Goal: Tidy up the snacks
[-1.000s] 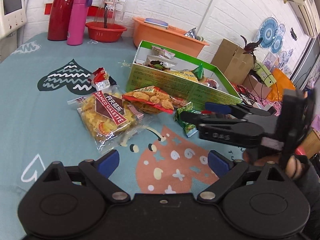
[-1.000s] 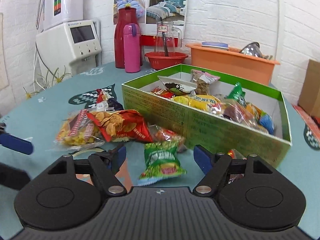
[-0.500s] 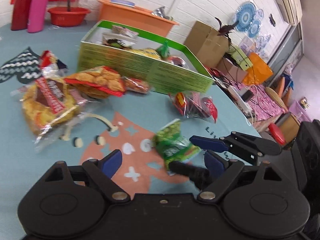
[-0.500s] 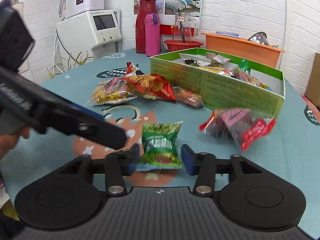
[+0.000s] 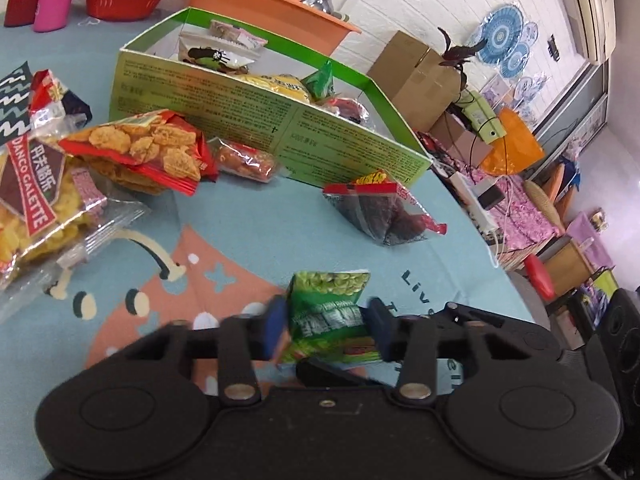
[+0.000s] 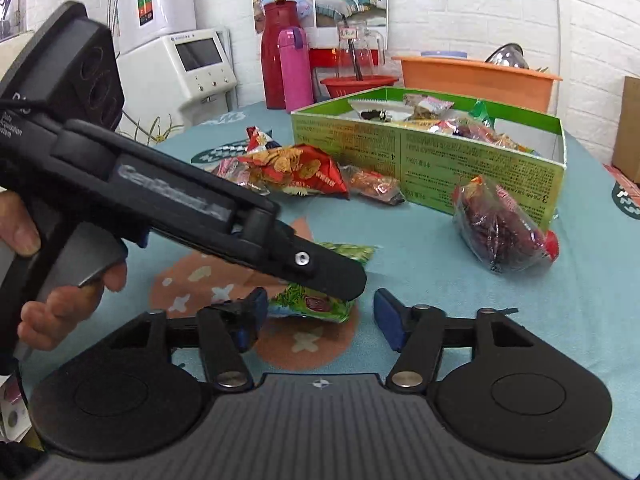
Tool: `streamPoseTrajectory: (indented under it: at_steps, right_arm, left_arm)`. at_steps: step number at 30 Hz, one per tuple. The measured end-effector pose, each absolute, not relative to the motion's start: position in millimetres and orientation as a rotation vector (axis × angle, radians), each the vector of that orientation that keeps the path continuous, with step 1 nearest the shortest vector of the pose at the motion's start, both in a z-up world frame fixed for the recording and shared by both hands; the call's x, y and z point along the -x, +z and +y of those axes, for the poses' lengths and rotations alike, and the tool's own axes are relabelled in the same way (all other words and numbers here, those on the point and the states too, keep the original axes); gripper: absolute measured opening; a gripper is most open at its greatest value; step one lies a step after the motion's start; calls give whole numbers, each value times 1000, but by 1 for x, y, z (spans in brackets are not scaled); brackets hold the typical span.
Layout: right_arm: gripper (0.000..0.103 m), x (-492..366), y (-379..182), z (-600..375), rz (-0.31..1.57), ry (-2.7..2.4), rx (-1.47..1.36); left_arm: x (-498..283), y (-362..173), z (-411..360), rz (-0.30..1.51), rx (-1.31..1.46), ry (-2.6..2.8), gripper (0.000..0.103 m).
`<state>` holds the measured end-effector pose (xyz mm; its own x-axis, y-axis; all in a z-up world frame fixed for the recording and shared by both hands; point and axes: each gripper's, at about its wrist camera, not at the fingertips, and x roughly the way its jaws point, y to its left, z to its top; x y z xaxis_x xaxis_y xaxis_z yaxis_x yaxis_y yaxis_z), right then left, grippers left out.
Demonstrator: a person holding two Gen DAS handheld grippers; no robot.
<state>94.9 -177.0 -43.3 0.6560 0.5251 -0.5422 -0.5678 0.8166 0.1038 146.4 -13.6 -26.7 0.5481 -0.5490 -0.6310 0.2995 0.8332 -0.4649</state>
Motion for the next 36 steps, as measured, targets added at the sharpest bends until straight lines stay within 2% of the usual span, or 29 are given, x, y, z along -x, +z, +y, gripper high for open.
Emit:
streamPoseTrajectory:
  at_steps: [2,7,20,33,34,35,36]
  right_arm:
    - [68,-94,-42,-175,579,601,88]
    - [63,-91,-32,-182,546,579,81]
    - [62,-129,24,-185,327,546,74]
    - [62,-211,28,-178,337,489,31]
    - [63,-216,27,-178,335,486,32]
    - [64,-222,23,-176,334,480,38]
    - [67,-227,20,-173,338,469,51]
  left_arm:
    - [-146,-25,-18,844,309,-500,56]
    - [-147,-8,-20,791,311,-529,56]
    - [-186,64,-20,594,268,-525,56]
    - [-274,53,-13,587,293,-498,56]
    - [-279,51,-12,586,287,-495,57]
    - [-285,47,-12,590,274,-492,65]
    - [-290,42,-13,601,258,-479,95]
